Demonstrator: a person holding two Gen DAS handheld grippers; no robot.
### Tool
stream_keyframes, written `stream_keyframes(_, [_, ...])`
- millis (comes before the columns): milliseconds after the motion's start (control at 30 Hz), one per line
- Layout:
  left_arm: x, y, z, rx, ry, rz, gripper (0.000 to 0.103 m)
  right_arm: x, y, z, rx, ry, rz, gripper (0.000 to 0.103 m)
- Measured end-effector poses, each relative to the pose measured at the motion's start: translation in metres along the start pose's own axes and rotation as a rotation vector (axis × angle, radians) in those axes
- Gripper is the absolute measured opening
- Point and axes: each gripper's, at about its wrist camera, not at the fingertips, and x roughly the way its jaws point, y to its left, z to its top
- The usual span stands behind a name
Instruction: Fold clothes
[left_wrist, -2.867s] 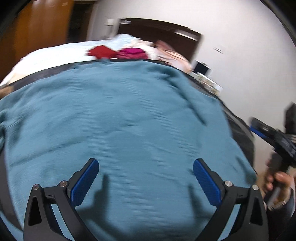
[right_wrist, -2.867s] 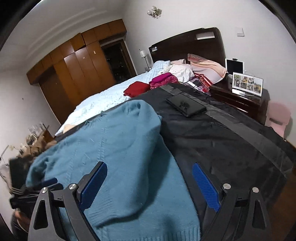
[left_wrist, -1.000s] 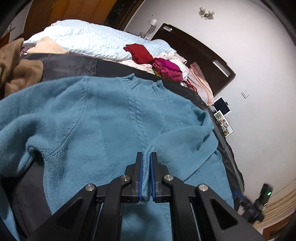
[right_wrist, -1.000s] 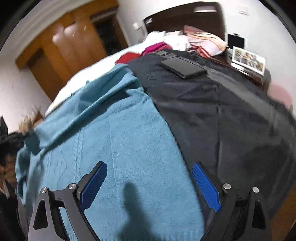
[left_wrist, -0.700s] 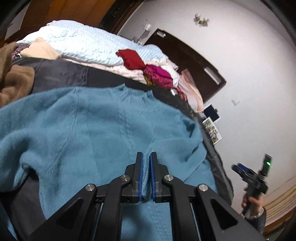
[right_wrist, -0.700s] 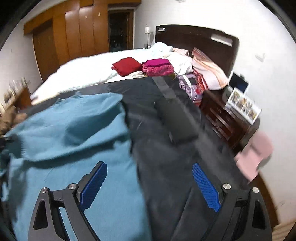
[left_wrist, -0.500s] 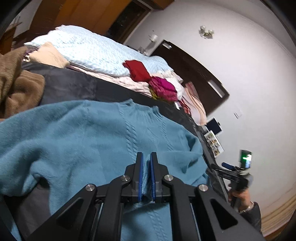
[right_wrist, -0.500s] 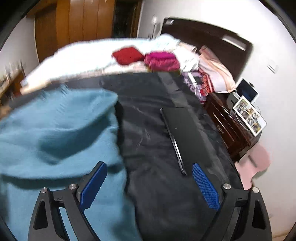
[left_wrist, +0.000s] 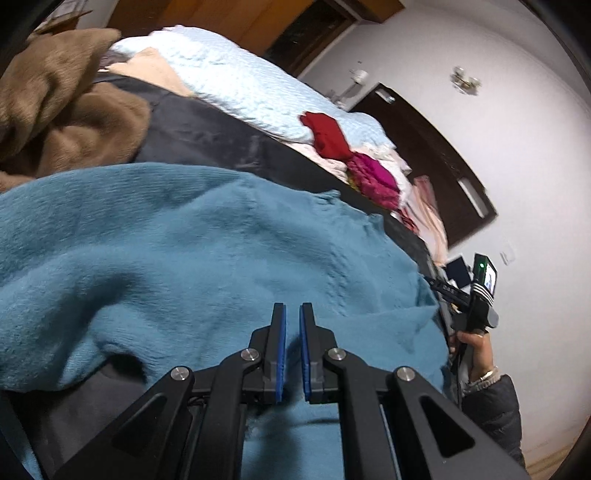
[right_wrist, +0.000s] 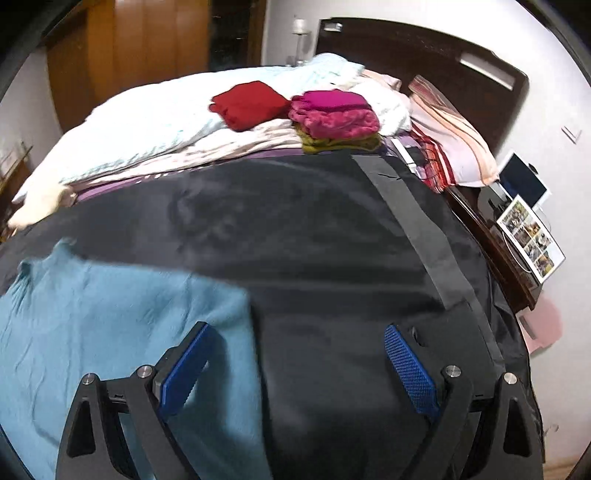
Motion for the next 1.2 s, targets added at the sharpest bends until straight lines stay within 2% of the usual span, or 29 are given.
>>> stream_keyframes(100, [0.002, 0.011, 0.0, -0.043, -0.011, 0.028, 0.008, -0.001, 0.001, -0.002, -0.022, -0.022, -0.027, 0.095])
stream_keyframes(200, [0.008, 0.015, 0.0, -0.05, 0.01, 0.021, 0.008, -0.027, -0.001, -0.013, -0.051, -0.098, -0.034, 0.095])
stream_keyframes(300, [0.012, 0.009, -0.002, -0.021, 0.04, -0.02, 0.008, -0.048, -0.003, -0.024, -0.089, -0.132, 0.046, 0.095])
stream_keyframes(400, [0.012, 0.004, -0.001, -0.014, 0.056, -0.044, 0.011, -0.068, 0.002, -0.042, -0.098, -0.122, 0.091, 0.095])
stream_keyframes(433, [0.013, 0.003, -0.001, -0.016, 0.067, -0.055, 0.016, -0.073, 0.005, -0.049, -0.098, -0.12, 0.108, 0.095])
stream_keyframes(500, [0.015, 0.003, -0.001, -0.012, 0.082, -0.064, 0.053, -0.087, 0.016, -0.063, -0.102, -0.125, 0.159, 0.095])
stream_keyframes(567, [0.017, 0.001, -0.003, 0.016, 0.072, -0.049, 0.06, -0.1, 0.027, -0.075, -0.096, -0.133, 0.211, 0.095])
stream_keyframes(700, [0.015, -0.007, -0.006, 0.113, 0.034, -0.002, 0.061, -0.117, 0.047, -0.094, -0.067, -0.15, 0.307, 0.095])
stream_keyframes(900, [0.03, -0.025, -0.019, 0.306, 0.08, 0.081, 0.06, -0.103, 0.06, -0.106, -0.05, -0.203, 0.237, 0.095])
stream_keyframes(933, [0.031, -0.03, -0.022, 0.34, 0.087, 0.091, 0.057, -0.097, 0.058, -0.106, -0.045, -0.194, 0.243, 0.095])
stream_keyframes(967, [0.033, -0.034, -0.025, 0.366, 0.1, 0.094, 0.035, -0.09, 0.055, -0.106, -0.04, -0.18, 0.256, 0.095])
stream_keyframes(1000, [0.035, -0.037, -0.026, 0.372, 0.127, 0.079, 0.018, -0.082, 0.053, -0.107, -0.031, -0.16, 0.269, 0.095])
stream_keyframes(1067, [0.034, -0.046, -0.029, 0.396, 0.151, 0.066, 0.017, -0.072, 0.049, -0.108, -0.019, -0.143, 0.282, 0.095])
stream_keyframes(1133, [0.025, -0.059, -0.029, 0.439, 0.127, 0.063, 0.015, -0.067, 0.046, -0.11, -0.014, -0.137, 0.29, 0.096])
stream_keyframes(1200, [0.009, -0.07, -0.022, 0.444, 0.063, 0.078, 0.015, -0.067, 0.045, -0.109, -0.013, -0.142, 0.287, 0.096])
